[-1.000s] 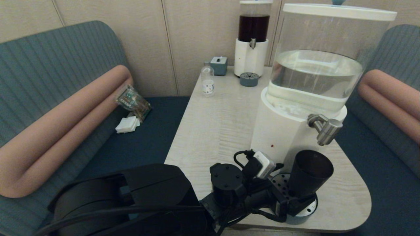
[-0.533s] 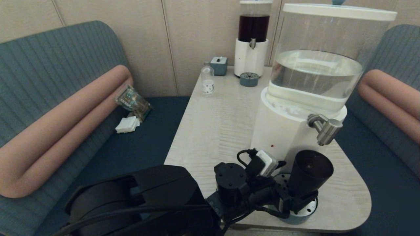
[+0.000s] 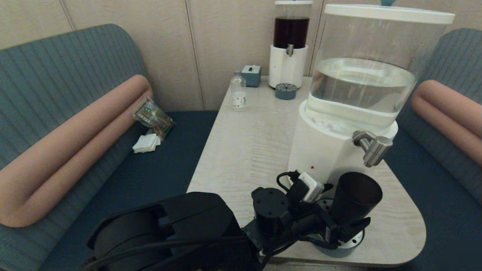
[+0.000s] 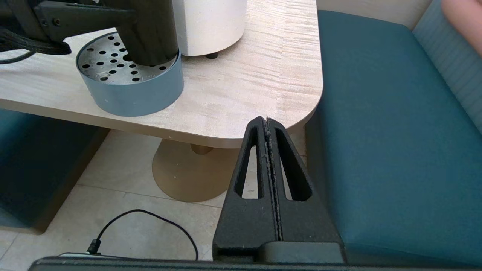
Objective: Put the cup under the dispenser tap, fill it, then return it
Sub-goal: Place the cup next to the water dispenser
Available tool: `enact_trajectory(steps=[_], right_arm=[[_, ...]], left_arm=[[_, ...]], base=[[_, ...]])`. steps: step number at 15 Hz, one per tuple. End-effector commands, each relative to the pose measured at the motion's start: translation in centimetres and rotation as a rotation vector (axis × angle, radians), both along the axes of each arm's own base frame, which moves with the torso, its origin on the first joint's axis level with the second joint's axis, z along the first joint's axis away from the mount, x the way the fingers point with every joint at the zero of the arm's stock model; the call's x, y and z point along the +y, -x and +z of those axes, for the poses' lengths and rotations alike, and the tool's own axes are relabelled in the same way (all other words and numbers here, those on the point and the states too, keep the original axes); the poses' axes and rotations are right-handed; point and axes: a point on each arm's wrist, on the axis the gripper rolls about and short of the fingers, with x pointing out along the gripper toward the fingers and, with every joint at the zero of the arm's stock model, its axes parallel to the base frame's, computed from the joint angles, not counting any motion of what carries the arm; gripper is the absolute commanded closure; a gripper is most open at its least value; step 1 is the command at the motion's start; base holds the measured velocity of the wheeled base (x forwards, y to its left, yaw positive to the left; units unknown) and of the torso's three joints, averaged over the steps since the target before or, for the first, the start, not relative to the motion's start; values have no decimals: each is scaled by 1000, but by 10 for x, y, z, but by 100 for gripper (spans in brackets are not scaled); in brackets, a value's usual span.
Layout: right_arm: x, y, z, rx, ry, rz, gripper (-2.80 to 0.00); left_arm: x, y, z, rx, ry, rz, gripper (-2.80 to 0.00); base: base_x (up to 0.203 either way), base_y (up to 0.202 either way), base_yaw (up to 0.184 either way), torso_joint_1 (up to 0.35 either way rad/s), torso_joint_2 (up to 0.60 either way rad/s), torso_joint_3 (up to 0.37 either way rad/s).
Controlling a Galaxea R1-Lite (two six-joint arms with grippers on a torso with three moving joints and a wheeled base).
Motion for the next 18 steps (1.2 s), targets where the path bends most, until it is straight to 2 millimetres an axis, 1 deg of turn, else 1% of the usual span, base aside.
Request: enact_trajectory(steps=[1,4,10,13,14,18], right_arm=[[0,0,0,-3,1,1,0],[0,0,0,-1,1,1,0],[0,0,0,-3,1,1,0],[0,0,0,-1,1,1,0],[0,0,0,-3,1,1,0],[0,0,0,-3,1,1,0]], left_arm=[[-2,-2,-4,-2,3,1,-280],[-4,-4,-5,-4,8,14,-280],[-11,-9,0,-24,42,35,-280],[-11,-9,0,-24,44,35,-280],[-11,-9,0,-23,44,39,0],[-11,-10,1,-27,52,57,0]], base=[[0,0,0,0,0,0],[0,0,0,0,0,0],[0,0,0,0,0,0],[0,0,0,0,0,0],[0,0,0,0,0,0],[0,0,0,0,0,0]])
